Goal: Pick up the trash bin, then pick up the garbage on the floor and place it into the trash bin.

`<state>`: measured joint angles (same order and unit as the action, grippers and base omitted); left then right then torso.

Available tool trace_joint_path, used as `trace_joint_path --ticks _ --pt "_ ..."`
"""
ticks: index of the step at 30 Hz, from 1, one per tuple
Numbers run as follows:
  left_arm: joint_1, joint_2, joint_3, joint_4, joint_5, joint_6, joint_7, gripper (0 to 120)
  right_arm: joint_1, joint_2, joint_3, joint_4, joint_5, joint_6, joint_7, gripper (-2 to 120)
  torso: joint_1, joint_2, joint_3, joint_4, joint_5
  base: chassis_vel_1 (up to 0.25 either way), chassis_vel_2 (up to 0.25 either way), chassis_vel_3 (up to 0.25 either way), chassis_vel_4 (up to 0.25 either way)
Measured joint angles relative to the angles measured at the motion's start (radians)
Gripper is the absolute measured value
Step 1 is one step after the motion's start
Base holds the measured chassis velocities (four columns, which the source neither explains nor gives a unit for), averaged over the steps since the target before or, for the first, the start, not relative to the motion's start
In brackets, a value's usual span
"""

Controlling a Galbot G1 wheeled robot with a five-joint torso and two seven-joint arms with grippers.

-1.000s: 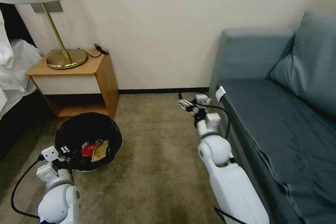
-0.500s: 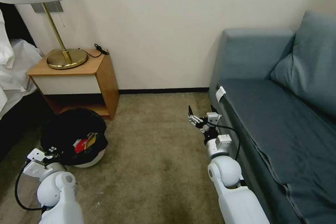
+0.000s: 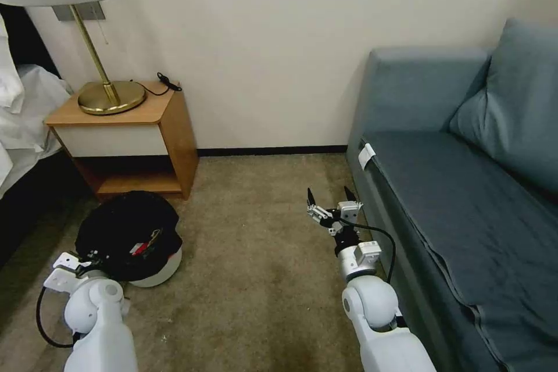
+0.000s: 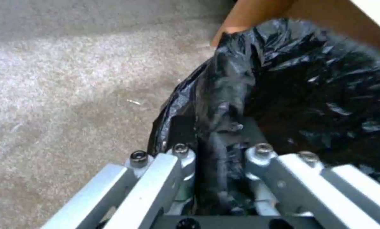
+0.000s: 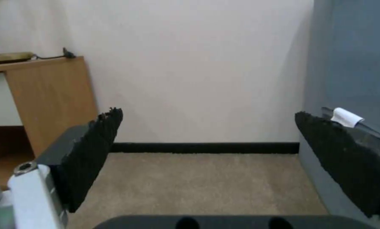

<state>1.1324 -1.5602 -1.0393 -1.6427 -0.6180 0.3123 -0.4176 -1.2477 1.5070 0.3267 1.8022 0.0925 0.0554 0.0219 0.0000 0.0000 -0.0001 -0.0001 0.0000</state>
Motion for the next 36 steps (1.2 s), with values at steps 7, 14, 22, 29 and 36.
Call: trace_joint_path --ticks 7,14,22,29,36 --pt "0.008 0.007 -0.002 -0.012 -0.024 0.001 0.003 36 -0.013 0.007 -0.004 -0.001 -0.014 0.006 -0.001 100 0.0 0.0 0.0 0.0 0.0 0.0 0.0 0.0 0.0" --pt "0.059 0.031 -0.013 -0.085 -0.027 -0.001 0.025 69 -0.012 0.015 -0.024 -0.009 -0.053 0.015 0.017 100 0.0 0.0 0.0 0.0001 -0.0001 0.0 0.0 0.0 0.0" --pt "0.11 0.044 -0.016 -0.156 0.047 -0.021 0.115 88 0.008 0.02 -0.02 -0.027 -0.068 0.038 0.033 100 0.0 0.0 0.0 0.0002 -0.0001 0.0 0.0 0.0 0.0" --pt "0.17 0.092 0.029 -0.251 0.165 -0.091 0.516 99 -0.027 0.054 0.016 -0.03 -0.101 0.085 0.036 100 0.0 0.0 0.0 0.0 0.0 0.0 0.0 0.0 0.0" --pt "0.192 0.078 0.119 -0.306 0.261 -0.119 0.738 98 -0.071 0.088 0.022 -0.008 -0.121 0.104 0.042 100 0.0 0.0 0.0 -0.0001 0.0001 0.0 0.0 0.0 0.0"
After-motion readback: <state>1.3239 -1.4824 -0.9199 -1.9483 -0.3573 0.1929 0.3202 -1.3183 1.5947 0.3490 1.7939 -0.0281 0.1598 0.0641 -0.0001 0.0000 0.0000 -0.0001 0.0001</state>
